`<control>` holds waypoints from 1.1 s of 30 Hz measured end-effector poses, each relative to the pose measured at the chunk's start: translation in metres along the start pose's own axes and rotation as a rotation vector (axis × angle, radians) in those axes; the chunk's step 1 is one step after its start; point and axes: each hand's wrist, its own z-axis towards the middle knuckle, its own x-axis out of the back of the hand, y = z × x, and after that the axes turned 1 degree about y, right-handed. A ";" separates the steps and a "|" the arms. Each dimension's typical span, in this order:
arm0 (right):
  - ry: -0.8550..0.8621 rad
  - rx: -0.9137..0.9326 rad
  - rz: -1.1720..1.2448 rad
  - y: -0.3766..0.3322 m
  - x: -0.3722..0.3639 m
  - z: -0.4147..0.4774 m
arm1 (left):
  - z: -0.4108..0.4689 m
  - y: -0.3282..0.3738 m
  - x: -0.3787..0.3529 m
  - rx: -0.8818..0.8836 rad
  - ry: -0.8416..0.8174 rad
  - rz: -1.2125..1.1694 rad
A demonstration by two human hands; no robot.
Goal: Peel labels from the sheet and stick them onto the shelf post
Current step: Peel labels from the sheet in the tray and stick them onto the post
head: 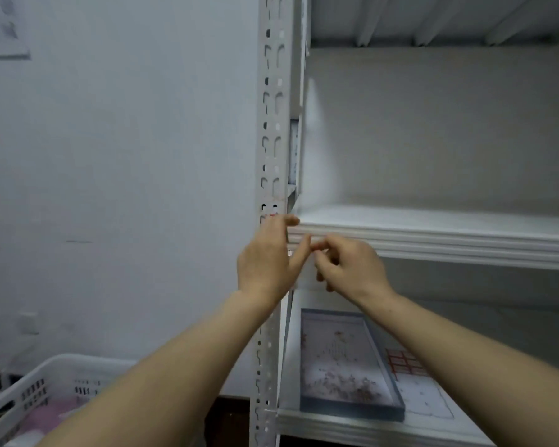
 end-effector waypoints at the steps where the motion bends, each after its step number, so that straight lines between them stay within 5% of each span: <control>1: 0.046 0.021 0.026 -0.007 0.002 0.006 | 0.007 -0.003 0.004 0.056 0.066 -0.034; 4: 0.146 0.065 0.060 -0.025 0.001 0.025 | 0.030 -0.018 0.014 0.280 0.090 -0.127; 11: 0.031 -0.102 0.182 -0.042 -0.009 0.081 | 0.057 -0.039 0.014 0.614 -0.231 -0.414; 20: -0.047 -0.269 0.486 -0.035 -0.019 0.113 | 0.066 -0.041 0.008 0.561 -0.325 -0.565; 33: -0.062 -0.166 0.421 -0.028 -0.030 0.113 | 0.065 -0.029 0.011 0.331 -0.334 -0.290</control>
